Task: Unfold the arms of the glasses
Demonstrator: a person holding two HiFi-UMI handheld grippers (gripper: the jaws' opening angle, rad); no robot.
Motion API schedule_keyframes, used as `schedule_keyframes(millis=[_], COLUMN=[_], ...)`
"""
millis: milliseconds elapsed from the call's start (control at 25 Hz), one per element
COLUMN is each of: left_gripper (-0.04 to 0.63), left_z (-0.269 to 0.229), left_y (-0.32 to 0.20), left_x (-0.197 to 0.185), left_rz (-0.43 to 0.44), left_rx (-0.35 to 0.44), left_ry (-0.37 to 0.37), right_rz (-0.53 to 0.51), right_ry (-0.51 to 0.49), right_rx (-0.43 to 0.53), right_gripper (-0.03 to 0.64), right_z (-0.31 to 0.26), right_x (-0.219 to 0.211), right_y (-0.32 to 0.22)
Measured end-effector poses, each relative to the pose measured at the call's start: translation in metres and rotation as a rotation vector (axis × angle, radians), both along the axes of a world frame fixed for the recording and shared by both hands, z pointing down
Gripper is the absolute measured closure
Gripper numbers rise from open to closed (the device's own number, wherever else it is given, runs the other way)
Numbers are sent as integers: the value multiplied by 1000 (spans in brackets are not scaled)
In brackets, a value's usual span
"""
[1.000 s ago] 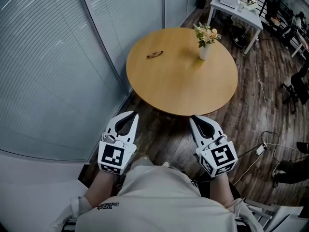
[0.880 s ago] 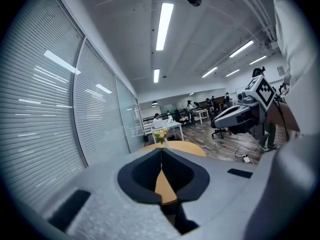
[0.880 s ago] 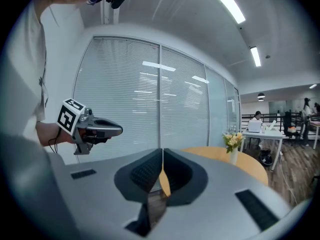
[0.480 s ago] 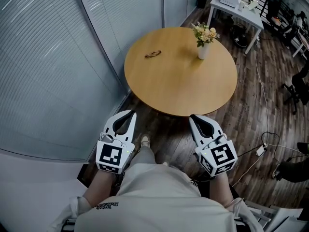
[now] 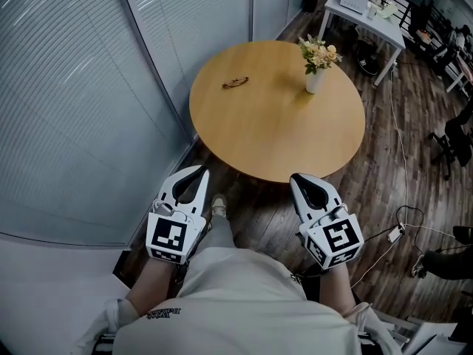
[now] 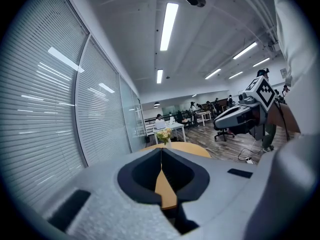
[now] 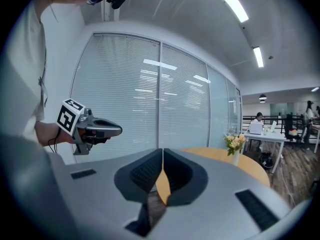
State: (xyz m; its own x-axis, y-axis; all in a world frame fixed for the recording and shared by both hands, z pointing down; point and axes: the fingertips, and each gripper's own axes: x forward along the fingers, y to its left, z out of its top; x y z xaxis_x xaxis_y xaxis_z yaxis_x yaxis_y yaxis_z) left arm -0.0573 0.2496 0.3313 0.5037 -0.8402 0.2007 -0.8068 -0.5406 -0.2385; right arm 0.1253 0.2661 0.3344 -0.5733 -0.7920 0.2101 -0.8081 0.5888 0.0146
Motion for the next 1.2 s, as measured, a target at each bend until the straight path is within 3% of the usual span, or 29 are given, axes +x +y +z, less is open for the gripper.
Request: schedule_keyframes(millis=[520,1200], left_gripper=[572,572], left_z=[10,21], left_y=[-66,-205], left_x=[-32,-81], left_rz=[6,7], left_rx=[-41,-65], left_ry=[30,17], right_rz=[1,66], right_ry=[31,71], right_rx=[-2,-60], right_gripper=[586,586], right_z=[-4,8], right_x=[-32,-65], right_y=[-68,-207])
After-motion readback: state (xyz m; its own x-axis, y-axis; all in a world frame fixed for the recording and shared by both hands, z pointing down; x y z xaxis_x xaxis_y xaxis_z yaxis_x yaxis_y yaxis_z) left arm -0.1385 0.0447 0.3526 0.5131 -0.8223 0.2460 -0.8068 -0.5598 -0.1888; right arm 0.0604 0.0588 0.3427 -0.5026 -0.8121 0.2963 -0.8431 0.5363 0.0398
